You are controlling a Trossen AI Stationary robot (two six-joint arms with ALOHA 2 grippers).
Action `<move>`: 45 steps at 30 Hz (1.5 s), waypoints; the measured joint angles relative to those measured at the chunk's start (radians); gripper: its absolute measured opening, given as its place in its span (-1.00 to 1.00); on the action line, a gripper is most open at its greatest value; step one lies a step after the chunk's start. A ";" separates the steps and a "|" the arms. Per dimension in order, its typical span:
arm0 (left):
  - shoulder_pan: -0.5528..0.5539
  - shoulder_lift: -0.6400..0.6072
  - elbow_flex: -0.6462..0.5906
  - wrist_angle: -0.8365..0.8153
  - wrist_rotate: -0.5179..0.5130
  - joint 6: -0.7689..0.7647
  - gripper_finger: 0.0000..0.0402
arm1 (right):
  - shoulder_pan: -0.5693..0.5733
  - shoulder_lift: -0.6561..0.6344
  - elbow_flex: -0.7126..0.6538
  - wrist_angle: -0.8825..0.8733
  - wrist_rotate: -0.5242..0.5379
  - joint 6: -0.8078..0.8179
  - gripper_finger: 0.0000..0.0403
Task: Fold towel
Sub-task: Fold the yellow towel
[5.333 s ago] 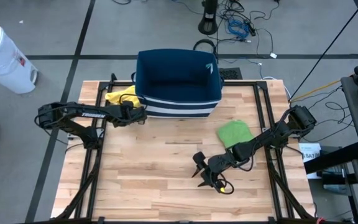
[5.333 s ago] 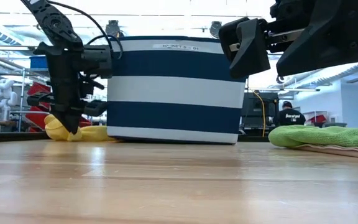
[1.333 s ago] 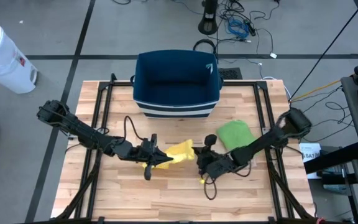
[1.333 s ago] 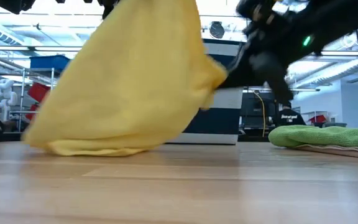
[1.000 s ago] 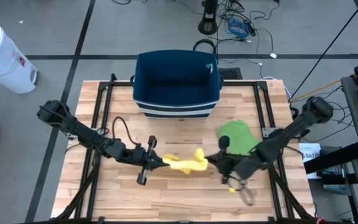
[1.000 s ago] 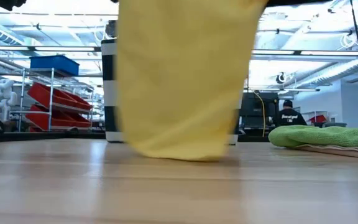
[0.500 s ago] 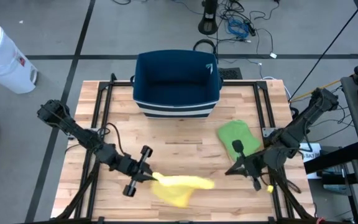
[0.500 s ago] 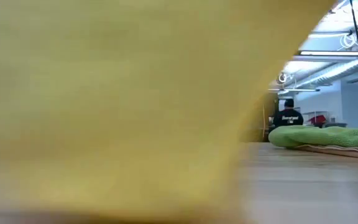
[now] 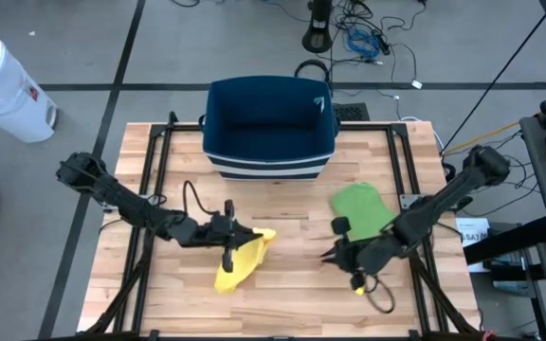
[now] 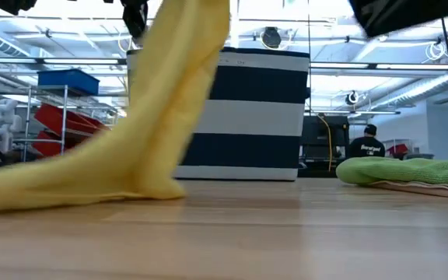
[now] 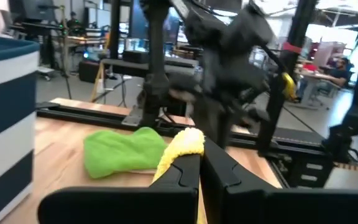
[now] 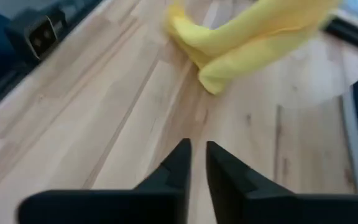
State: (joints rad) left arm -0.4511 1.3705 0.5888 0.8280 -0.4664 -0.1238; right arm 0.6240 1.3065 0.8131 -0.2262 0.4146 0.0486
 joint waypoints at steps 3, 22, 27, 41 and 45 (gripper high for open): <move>0.021 0.000 0.000 0.014 -0.001 0.000 -1.00 | -0.013 0.111 0.000 0.099 -0.002 -0.022 -0.58; 0.179 0.000 0.000 -0.172 -0.059 -0.165 -1.00 | -0.153 0.612 0.000 0.781 0.028 -0.153 -0.40; 0.202 0.000 0.000 -0.198 -0.067 -0.166 -1.00 | -0.194 0.649 0.001 0.852 0.032 -0.187 -0.42; 0.207 0.000 0.000 -0.222 -0.069 -0.164 -1.00 | -0.291 0.682 0.001 0.932 -0.084 -0.242 -0.42; 0.207 0.000 0.000 -0.226 -0.069 -0.163 -1.00 | -0.293 0.682 0.001 0.934 -0.080 -0.248 -0.42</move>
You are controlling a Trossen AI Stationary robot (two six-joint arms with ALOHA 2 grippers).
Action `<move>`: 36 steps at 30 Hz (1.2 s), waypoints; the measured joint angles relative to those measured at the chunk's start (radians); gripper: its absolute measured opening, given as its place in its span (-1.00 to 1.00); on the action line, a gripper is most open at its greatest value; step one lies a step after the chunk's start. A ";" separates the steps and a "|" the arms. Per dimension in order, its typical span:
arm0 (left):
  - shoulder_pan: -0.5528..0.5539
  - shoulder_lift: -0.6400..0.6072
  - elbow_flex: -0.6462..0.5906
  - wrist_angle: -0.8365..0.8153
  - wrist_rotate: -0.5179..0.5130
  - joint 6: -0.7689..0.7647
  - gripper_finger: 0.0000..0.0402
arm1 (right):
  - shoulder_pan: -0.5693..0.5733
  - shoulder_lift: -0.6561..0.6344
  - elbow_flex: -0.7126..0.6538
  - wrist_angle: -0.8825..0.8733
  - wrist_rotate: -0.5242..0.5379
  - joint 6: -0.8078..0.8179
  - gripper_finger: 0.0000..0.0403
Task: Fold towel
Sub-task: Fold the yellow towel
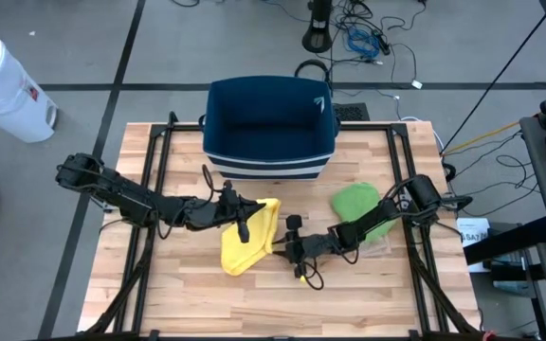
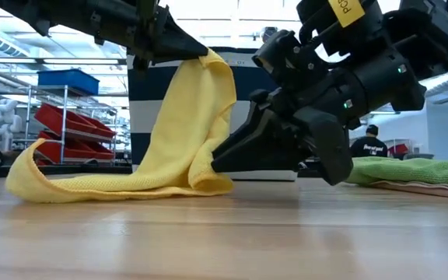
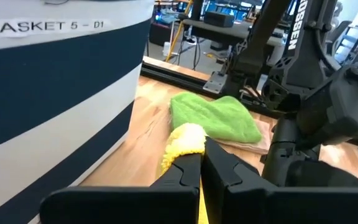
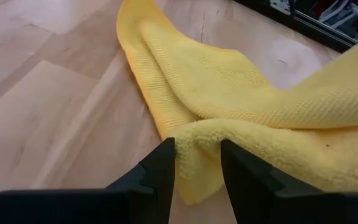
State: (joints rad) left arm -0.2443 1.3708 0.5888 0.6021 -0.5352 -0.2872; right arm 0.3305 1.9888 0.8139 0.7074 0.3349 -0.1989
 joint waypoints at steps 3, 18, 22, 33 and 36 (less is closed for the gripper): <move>0.000 0.000 0.000 -0.025 -0.005 0.000 -1.00 | 0.007 0.000 0.000 -0.003 0.001 0.000 -0.42; 0.009 0.000 0.000 -0.089 -0.046 -0.027 -1.00 | 0.076 0.000 0.032 0.050 0.005 -0.106 -0.42; 0.009 0.000 0.000 -0.089 -0.046 -0.028 -1.00 | 0.030 0.000 0.040 0.045 -0.002 -0.109 -0.42; 0.009 0.000 0.000 -0.093 -0.046 -0.028 -1.00 | -0.057 0.000 0.040 -0.066 -0.142 -0.023 -0.42; 0.009 0.000 0.000 -0.093 -0.046 -0.028 -1.00 | -0.066 0.001 0.040 -0.073 -0.179 -0.021 -0.42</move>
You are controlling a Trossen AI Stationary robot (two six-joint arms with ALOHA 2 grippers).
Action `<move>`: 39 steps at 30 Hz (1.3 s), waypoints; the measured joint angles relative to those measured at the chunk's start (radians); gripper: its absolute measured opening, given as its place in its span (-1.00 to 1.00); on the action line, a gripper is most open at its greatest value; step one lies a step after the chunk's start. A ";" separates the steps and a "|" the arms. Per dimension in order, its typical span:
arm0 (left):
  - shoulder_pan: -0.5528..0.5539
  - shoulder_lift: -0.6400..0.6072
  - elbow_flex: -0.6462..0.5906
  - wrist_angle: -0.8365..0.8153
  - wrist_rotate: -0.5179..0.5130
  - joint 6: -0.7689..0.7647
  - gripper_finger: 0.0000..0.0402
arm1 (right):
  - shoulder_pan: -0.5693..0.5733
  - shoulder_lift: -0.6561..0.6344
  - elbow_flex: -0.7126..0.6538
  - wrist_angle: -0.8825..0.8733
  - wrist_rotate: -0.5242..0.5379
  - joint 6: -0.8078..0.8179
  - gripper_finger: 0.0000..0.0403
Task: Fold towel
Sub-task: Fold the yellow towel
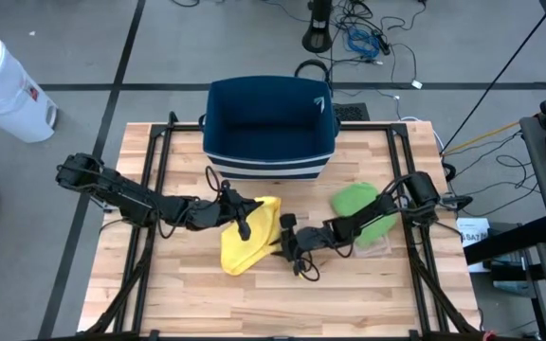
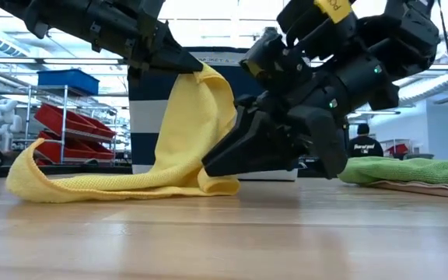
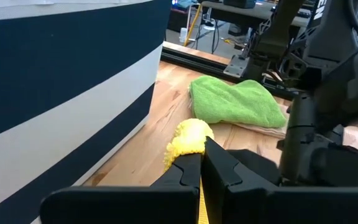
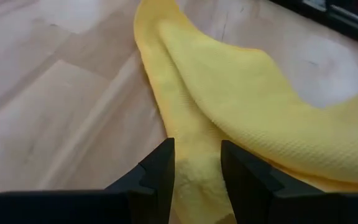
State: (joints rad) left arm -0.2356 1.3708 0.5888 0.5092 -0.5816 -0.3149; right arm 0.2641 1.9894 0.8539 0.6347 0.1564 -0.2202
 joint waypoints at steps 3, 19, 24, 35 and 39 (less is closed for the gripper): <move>0.000 0.000 0.000 0.000 0.000 0.000 -1.00 | -0.005 0.004 0.000 -0.014 -0.006 0.006 -0.42; 0.000 0.000 0.000 -0.002 0.000 -0.017 -1.00 | -0.017 0.004 0.000 -0.076 0.001 0.028 -0.96; 0.000 0.000 0.000 -0.009 0.000 -0.017 -1.00 | -0.004 0.004 0.000 -0.033 0.000 0.029 -0.91; 0.000 0.000 0.000 -0.016 0.000 -0.018 -1.00 | 0.019 -0.004 0.000 -0.053 -0.006 0.019 -0.90; 0.000 0.000 0.000 -0.017 0.000 -0.017 -1.00 | 0.021 -0.004 0.000 -0.047 0.005 0.030 -0.92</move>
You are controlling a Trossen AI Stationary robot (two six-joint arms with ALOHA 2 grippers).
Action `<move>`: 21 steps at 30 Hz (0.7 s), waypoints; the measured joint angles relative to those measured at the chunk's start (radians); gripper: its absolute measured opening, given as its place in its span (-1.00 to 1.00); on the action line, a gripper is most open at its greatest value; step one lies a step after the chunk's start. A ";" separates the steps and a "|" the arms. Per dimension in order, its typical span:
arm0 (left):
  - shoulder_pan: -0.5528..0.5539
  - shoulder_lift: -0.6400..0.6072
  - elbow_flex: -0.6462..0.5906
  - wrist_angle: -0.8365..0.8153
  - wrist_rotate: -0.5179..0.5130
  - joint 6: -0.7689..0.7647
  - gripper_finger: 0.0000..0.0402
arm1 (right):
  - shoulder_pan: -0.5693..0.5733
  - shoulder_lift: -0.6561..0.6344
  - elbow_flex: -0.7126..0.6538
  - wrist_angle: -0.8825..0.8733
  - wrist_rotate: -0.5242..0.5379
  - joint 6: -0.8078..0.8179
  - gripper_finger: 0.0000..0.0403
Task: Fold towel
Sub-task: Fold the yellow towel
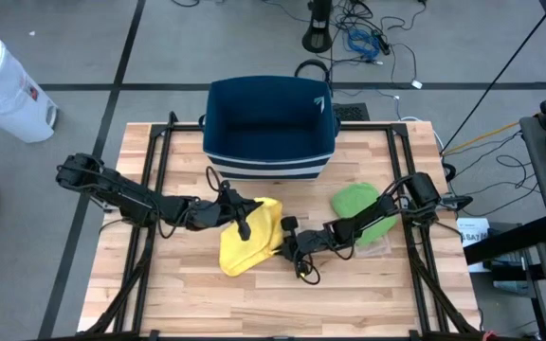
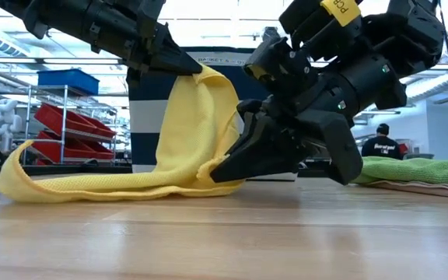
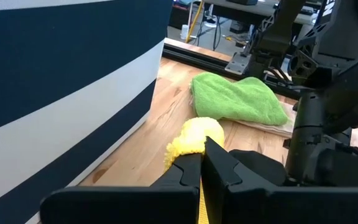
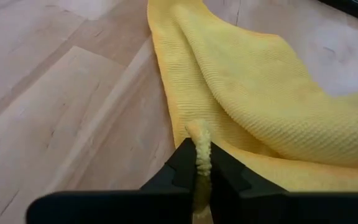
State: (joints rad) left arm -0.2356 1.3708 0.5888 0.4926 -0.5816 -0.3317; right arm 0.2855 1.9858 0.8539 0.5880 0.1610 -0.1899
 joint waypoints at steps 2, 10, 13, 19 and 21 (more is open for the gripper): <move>0.000 0.000 0.000 -0.001 0.000 0.000 -1.00 | 0.002 -0.002 0.000 0.008 0.003 0.003 -0.96; 0.000 0.000 0.000 0.009 0.000 0.027 -1.00 | 0.081 -0.121 0.000 0.011 0.162 -0.106 -0.99; 0.003 0.000 0.000 0.021 0.000 0.048 -1.00 | 0.123 -0.208 0.000 -0.032 0.228 -0.182 -1.00; 0.002 0.000 0.000 0.161 0.031 0.178 -1.00 | 0.197 -0.440 0.000 -0.180 0.227 -0.252 -1.00; 0.000 0.000 0.000 0.247 0.075 0.240 -1.00 | 0.218 -0.522 0.000 -0.246 0.194 -0.252 -1.00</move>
State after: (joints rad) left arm -0.2358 1.3708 0.5884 0.7401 -0.5062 -0.0921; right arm 0.5033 1.4639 0.8536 0.3425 0.3551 -0.4423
